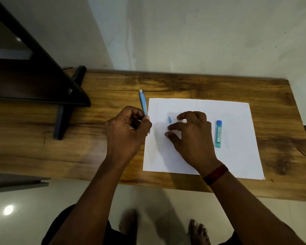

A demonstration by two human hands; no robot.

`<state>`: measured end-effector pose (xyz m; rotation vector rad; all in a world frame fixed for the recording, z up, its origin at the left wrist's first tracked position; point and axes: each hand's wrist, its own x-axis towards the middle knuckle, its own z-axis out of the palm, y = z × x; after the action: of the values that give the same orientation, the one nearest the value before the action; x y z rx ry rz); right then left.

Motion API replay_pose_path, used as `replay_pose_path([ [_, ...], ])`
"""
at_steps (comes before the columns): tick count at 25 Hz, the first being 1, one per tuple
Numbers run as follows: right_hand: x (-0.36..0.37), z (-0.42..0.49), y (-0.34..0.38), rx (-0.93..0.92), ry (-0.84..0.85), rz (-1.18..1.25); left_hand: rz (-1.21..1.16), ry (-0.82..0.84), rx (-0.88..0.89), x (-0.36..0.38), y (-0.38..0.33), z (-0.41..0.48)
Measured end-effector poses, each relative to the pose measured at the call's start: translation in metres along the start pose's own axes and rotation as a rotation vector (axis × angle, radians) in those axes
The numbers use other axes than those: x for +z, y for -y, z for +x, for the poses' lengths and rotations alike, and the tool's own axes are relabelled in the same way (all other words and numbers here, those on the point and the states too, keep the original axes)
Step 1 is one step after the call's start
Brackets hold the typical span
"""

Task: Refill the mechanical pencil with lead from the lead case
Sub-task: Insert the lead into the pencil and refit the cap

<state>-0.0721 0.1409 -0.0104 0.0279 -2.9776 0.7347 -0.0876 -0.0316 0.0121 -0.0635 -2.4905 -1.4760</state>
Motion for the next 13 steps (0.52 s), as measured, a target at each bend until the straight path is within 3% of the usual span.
replay_pose_path([
  [5, 0.004, -0.001, 0.003, 0.006, 0.006, -0.029, -0.010, 0.036, 0.004, 0.001, -0.003, 0.000],
  [10, -0.022, 0.005, -0.001, 0.274, -0.101, 0.727, 0.061, 0.274, 0.068, 0.004, -0.005, 0.000],
  [13, -0.039, 0.007, -0.013, 0.358, -0.077, 1.111, 0.114, 0.358, 0.108, 0.007, -0.005, -0.001],
])
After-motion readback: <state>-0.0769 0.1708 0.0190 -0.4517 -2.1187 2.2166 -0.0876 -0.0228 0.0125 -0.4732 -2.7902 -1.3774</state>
